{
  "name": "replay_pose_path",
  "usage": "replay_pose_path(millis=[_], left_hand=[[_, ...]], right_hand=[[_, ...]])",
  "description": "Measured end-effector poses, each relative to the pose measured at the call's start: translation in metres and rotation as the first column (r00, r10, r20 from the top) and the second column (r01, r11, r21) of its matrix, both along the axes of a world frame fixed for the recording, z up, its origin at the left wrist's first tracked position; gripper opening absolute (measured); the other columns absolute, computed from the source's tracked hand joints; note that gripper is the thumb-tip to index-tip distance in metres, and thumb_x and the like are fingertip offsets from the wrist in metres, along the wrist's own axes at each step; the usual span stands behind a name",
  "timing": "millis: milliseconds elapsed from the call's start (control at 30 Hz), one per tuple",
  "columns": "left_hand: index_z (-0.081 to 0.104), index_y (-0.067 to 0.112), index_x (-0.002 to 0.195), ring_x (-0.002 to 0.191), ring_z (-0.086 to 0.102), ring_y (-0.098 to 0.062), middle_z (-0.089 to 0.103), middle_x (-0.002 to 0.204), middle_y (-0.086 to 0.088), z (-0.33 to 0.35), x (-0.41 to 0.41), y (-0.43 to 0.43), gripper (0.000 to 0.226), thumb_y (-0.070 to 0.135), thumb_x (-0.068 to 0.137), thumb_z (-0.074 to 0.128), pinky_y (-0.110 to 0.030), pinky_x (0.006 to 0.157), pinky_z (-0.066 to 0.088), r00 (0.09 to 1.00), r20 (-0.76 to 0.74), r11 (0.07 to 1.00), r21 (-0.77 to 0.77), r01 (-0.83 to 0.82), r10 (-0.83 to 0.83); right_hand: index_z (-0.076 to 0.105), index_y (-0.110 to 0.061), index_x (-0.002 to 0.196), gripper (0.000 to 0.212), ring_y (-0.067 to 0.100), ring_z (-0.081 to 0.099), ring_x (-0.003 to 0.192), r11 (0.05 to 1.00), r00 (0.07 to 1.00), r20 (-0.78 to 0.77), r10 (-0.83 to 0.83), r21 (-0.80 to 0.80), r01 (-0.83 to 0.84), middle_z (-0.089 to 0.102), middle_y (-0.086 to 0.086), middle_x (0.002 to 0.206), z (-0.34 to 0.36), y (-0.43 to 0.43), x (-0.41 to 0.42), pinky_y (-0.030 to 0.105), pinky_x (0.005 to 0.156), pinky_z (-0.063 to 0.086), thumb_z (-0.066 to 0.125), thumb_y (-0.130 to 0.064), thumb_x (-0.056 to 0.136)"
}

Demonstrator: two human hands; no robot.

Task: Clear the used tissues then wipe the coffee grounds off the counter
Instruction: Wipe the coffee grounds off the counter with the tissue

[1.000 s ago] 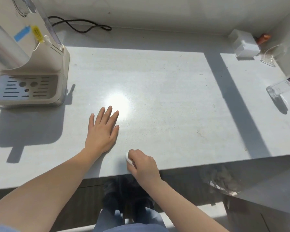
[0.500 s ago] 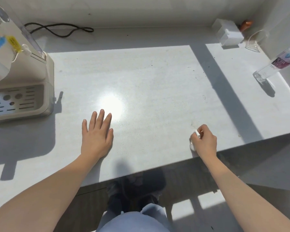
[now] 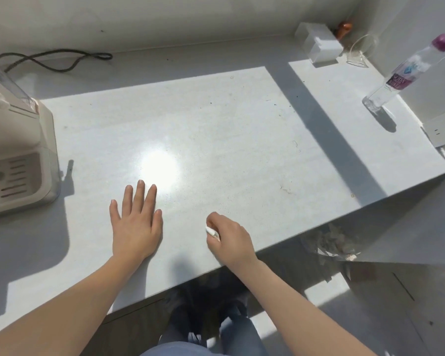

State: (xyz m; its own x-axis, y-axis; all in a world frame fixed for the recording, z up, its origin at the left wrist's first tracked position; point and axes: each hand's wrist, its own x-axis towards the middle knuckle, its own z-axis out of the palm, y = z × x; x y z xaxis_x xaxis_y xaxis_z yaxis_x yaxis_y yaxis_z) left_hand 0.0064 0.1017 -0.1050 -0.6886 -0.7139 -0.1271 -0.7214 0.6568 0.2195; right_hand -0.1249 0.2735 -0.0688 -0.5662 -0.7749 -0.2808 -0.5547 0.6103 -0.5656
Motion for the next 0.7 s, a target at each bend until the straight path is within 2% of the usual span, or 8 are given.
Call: replay_pose_path(millis=[100, 167, 267, 333, 467, 533, 600, 700], left_hand=[[0.015, 0.027, 0.151, 0.149, -0.001, -0.022, 0.008, 0.162, 0.0, 0.001, 0.0, 0.0, 0.059, 0.042, 0.094, 0.013, -0.052, 0.116, 0.002, 1.0, -0.001, 1.0, 0.008, -0.002, 0.002], [0.016, 0.026, 0.151, 0.149, 0.0, -0.022, 0.009, 0.162, -0.001, 0.002, 0.0, 0.0, 0.059, 0.042, 0.094, 0.013, -0.052, 0.116, 0.003, 1.0, -0.002, 1.0, 0.005, 0.0, 0.0], [0.017, 0.026, 0.151, 0.149, 0.001, -0.023, 0.011, 0.161, -0.002, 0.002, 0.0, 0.0, 0.06, 0.041, 0.094, 0.014, -0.052, 0.116, 0.003, 1.0, -0.015, 1.0, 0.017, -0.003, 0.003], [0.017, 0.026, 0.151, 0.149, 0.001, -0.023, 0.011, 0.161, -0.002, 0.002, 0.0, 0.0, 0.06, 0.041, 0.094, 0.014, -0.052, 0.116, 0.003, 1.0, -0.007, 1.0, 0.014, -0.005, 0.005], [0.016, 0.027, 0.151, 0.149, 0.001, -0.022, 0.01, 0.161, -0.001, 0.003, 0.0, -0.001, 0.059, 0.041, 0.094, 0.015, -0.052, 0.116, 0.003, 1.0, 0.01, 1.0, 0.017, -0.004, 0.003], [0.016, 0.027, 0.151, 0.149, 0.002, -0.022, 0.01, 0.161, -0.001, 0.003, 0.0, -0.001, 0.059, 0.042, 0.094, 0.015, -0.052, 0.116, 0.003, 1.0, 0.008, 1.0, 0.018, -0.004, 0.004], [0.016, 0.027, 0.151, 0.149, 0.002, -0.022, 0.011, 0.161, -0.001, 0.003, -0.001, -0.001, 0.059, 0.042, 0.094, 0.016, -0.052, 0.116, 0.004, 1.0, 0.002, 1.0, 0.018, -0.002, 0.002], [0.018, 0.027, 0.151, 0.149, 0.002, -0.021, 0.011, 0.161, -0.001, 0.003, 0.0, -0.002, 0.059, 0.042, 0.094, 0.016, -0.052, 0.116, 0.003, 1.0, -0.008, 1.0, 0.029, -0.004, 0.004]], right_hand=[[0.049, -0.023, 0.087, 0.007, 0.019, 0.051, 0.063, 0.971, 0.967, -0.106, -0.231, 0.038, 0.236, 0.055, -0.006, 0.072, 0.004, 0.038, -0.068, 0.029, 0.05, 0.035, 0.054, -0.019, 0.088], [0.051, -0.024, 0.088, 0.01, 0.018, 0.055, 0.067, 0.949, 0.948, -0.117, -0.298, 0.069, 0.307, 0.058, -0.007, 0.073, 0.008, 0.055, -0.099, 0.028, 0.053, 0.038, 0.058, -0.031, 0.089], [0.054, -0.022, 0.083, 0.027, 0.015, 0.06, 0.07, 0.939, 0.941, -0.038, -0.335, 0.065, 0.337, 0.063, -0.005, 0.072, 0.009, 0.052, -0.103, 0.03, 0.06, 0.046, 0.051, -0.048, 0.092], [0.056, -0.022, 0.082, 0.025, 0.012, 0.061, 0.069, 0.938, 0.937, 0.043, -0.345, 0.01, 0.345, 0.065, -0.007, 0.072, 0.007, 0.039, -0.089, 0.027, 0.061, 0.046, 0.048, -0.042, 0.094], [0.052, -0.021, 0.076, 0.018, -0.001, 0.054, 0.058, 0.968, 0.959, 0.158, -0.234, -0.05, 0.244, 0.06, -0.011, 0.066, 0.002, -0.003, -0.042, 0.015, 0.052, 0.036, 0.054, -0.028, 0.093], [0.048, -0.021, 0.077, 0.019, 0.006, 0.056, 0.062, 0.995, 0.986, 0.135, -0.099, -0.002, 0.1, 0.06, -0.008, 0.069, -0.001, -0.024, -0.013, 0.025, 0.054, 0.041, 0.052, -0.029, 0.093], [0.041, -0.022, 0.077, 0.02, 0.018, 0.053, 0.063, 0.998, 0.999, 0.035, 0.034, 0.044, -0.035, 0.055, -0.007, 0.07, -0.003, -0.035, 0.005, 0.033, 0.055, 0.04, 0.046, -0.031, 0.094], [0.039, -0.023, 0.077, 0.02, 0.02, 0.052, 0.063, 0.998, 0.999, -0.029, 0.036, 0.046, -0.034, 0.053, -0.006, 0.069, -0.003, -0.025, -0.02, 0.033, 0.053, 0.037, 0.045, -0.032, 0.095]])
